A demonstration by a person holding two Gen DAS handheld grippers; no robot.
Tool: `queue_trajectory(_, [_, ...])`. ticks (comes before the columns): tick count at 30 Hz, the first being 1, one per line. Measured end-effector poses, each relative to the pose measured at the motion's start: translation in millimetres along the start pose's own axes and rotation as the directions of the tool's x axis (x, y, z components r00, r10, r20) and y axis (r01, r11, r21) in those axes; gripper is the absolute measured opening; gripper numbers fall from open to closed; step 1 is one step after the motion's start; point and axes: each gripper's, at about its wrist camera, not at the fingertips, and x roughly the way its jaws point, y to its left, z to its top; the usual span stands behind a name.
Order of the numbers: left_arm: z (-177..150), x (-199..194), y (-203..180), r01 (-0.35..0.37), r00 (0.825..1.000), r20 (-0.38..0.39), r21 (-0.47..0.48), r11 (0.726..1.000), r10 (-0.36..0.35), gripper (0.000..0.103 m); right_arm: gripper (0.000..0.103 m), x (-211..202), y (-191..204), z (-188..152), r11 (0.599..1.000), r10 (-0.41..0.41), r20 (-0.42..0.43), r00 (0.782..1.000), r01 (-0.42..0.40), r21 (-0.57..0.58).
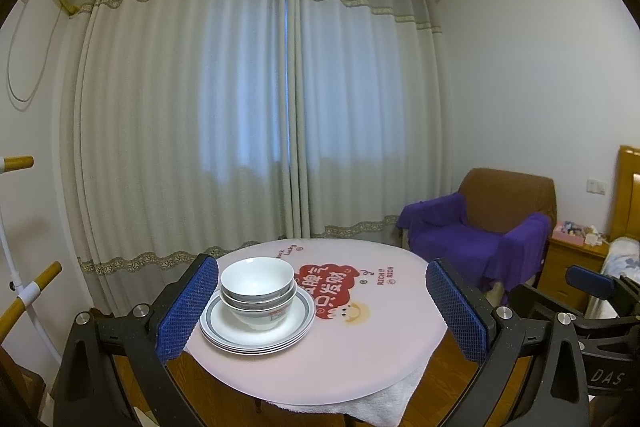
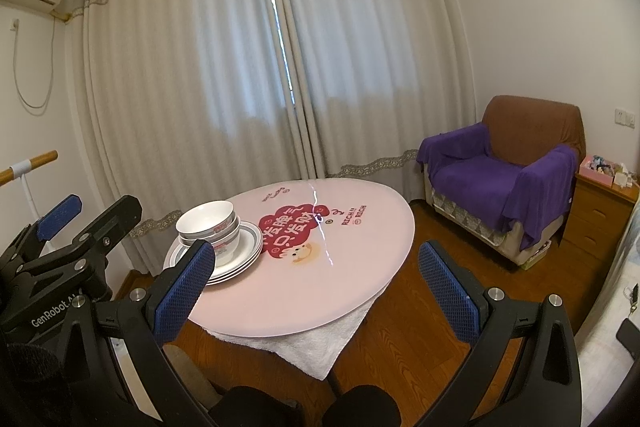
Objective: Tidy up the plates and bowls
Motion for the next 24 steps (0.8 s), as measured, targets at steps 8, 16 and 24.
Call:
queue_trajectory(8, [-1.8,1.4,-0.3,0.000,1.000,-0.001,0.001,1.000,0.000,0.102,0.103,0.0,0.4,-0.1,1.000,-0.001,-0.001,1.000,0.001,0.000])
queue_trajectory(16, [-2.2,1.1,-0.9,-0.002,1.000,0.000,0.002,1.000,0.002,0.102,0.103,0.2,1.5,-0.6,1.000,0.000,0.000,1.000,0.000,0.002])
queue_trajectory(24, [-3.3,0.5,-2.8,-0.006,1.000,0.006,0.007,1.000,0.006,0.102,0.103,1.0,1.9,-1.6,1.000,0.001,0.000,1.000,-0.001,0.005])
